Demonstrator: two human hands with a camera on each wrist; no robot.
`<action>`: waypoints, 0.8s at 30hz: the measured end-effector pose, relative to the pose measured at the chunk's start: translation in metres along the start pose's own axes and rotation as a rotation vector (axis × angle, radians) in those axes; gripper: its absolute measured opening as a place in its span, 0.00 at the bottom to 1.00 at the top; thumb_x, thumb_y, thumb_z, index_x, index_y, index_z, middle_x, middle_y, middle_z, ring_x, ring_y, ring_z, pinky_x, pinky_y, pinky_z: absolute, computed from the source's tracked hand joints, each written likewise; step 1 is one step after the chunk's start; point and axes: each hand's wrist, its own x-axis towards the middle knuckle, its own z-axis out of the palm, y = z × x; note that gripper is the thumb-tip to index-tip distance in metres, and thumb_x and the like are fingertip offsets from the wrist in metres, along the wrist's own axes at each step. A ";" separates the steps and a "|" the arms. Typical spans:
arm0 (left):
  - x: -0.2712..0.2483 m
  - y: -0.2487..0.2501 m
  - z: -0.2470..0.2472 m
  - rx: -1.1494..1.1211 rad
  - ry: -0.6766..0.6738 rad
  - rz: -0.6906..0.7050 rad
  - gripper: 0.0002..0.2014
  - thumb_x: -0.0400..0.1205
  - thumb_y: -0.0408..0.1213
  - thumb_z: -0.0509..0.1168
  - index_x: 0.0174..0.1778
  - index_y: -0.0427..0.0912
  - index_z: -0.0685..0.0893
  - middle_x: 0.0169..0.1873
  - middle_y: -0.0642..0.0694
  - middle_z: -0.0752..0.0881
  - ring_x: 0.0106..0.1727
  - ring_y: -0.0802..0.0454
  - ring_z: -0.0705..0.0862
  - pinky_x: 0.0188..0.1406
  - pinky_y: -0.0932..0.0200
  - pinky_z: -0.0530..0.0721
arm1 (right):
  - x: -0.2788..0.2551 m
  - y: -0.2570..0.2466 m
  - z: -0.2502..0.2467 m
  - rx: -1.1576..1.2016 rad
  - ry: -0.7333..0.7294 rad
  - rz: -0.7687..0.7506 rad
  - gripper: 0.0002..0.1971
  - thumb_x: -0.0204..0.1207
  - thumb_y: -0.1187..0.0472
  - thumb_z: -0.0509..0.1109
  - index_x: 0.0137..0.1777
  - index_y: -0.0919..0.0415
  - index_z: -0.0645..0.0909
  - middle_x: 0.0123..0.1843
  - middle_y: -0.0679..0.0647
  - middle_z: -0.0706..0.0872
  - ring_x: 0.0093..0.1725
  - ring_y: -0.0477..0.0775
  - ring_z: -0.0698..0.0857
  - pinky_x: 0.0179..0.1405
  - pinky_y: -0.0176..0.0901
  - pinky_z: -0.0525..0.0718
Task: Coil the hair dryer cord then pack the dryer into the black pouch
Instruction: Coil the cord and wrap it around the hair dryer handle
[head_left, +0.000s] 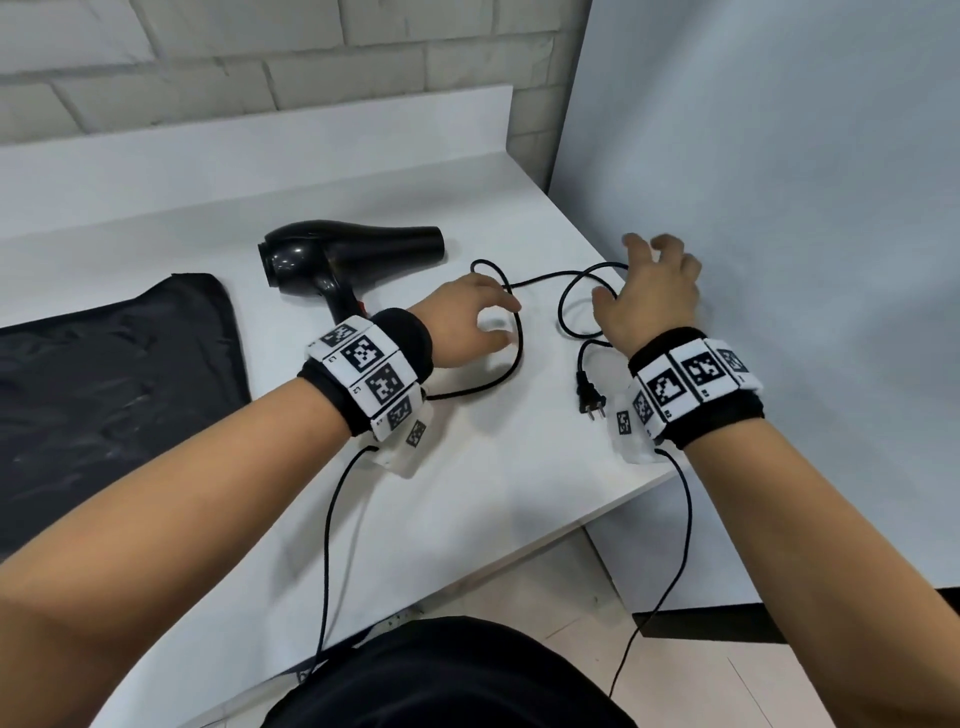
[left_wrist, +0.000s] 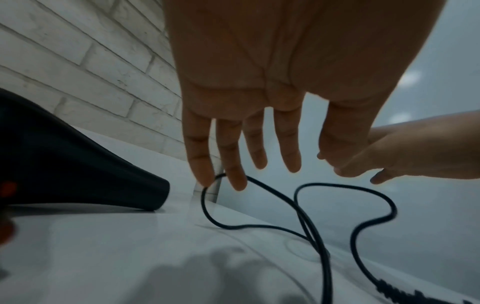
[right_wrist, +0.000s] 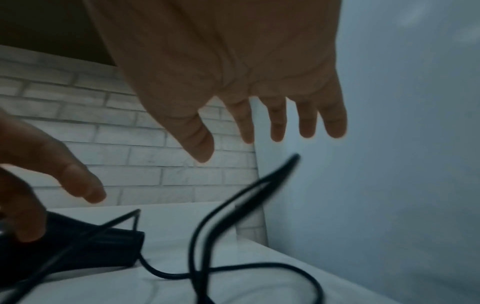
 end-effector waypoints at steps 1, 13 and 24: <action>-0.003 -0.005 -0.004 0.020 0.012 -0.033 0.20 0.80 0.42 0.65 0.69 0.48 0.77 0.72 0.45 0.72 0.70 0.45 0.74 0.70 0.56 0.69 | -0.004 -0.007 0.000 0.026 0.043 -0.072 0.25 0.73 0.61 0.64 0.71 0.60 0.69 0.73 0.63 0.67 0.71 0.67 0.65 0.69 0.57 0.70; -0.034 -0.078 -0.025 0.553 -0.063 -0.284 0.31 0.77 0.30 0.61 0.72 0.63 0.69 0.81 0.44 0.50 0.82 0.37 0.46 0.77 0.37 0.59 | -0.045 -0.087 0.065 -0.030 -0.716 -0.560 0.14 0.72 0.62 0.68 0.58 0.58 0.79 0.58 0.55 0.83 0.55 0.55 0.81 0.54 0.42 0.79; -0.031 -0.094 -0.028 0.877 -0.221 -0.201 0.33 0.79 0.31 0.62 0.77 0.62 0.61 0.82 0.49 0.50 0.82 0.35 0.45 0.76 0.25 0.47 | -0.042 -0.091 0.082 -0.123 -0.828 -0.527 0.18 0.68 0.69 0.71 0.58 0.58 0.78 0.50 0.50 0.73 0.48 0.52 0.77 0.45 0.41 0.78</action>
